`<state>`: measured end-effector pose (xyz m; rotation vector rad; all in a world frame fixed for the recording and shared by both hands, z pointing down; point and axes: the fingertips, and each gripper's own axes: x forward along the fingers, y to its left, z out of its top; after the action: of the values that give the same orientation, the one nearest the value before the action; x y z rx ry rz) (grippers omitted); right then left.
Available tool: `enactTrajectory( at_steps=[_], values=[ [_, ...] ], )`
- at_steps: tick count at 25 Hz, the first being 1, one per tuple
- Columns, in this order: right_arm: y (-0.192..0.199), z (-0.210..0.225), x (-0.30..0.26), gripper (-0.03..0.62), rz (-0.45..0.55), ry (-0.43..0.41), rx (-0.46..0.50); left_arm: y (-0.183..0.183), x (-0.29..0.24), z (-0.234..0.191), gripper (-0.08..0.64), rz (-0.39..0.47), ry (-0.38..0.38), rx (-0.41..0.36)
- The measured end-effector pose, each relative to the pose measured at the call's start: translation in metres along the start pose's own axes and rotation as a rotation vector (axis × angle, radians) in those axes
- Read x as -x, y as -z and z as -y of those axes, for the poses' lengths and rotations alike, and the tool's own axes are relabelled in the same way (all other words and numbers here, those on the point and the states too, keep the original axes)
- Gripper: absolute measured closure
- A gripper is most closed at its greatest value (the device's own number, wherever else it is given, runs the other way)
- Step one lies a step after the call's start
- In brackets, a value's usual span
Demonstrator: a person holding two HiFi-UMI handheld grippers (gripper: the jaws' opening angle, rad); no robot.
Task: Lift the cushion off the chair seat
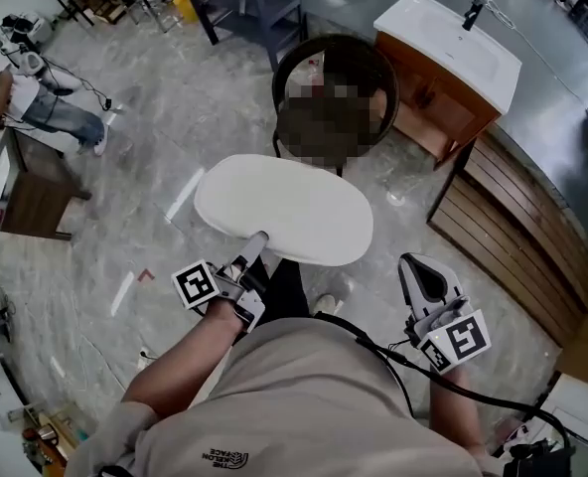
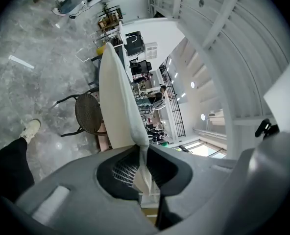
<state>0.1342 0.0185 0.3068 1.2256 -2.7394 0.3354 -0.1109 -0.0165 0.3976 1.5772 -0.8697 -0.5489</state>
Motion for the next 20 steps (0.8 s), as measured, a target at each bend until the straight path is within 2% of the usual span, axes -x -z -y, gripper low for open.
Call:
enactTrajectory(
  at_steps=[9,12,20],
  values=[
    [-0.014,-0.013,0.007,0.580,-0.012,0.008,0.005,0.018,0.028,0.006,0.515,-0.046,-0.039,0.013],
    [-0.018,-0.013,0.006,0.580,-0.008,0.008,0.006,0.021,0.024,0.010,0.515,-0.064,-0.031,0.007],
    [-0.020,-0.022,0.001,0.580,-0.003,-0.016,0.012,0.021,0.027,0.016,0.515,-0.051,-0.013,0.008]
  ],
)
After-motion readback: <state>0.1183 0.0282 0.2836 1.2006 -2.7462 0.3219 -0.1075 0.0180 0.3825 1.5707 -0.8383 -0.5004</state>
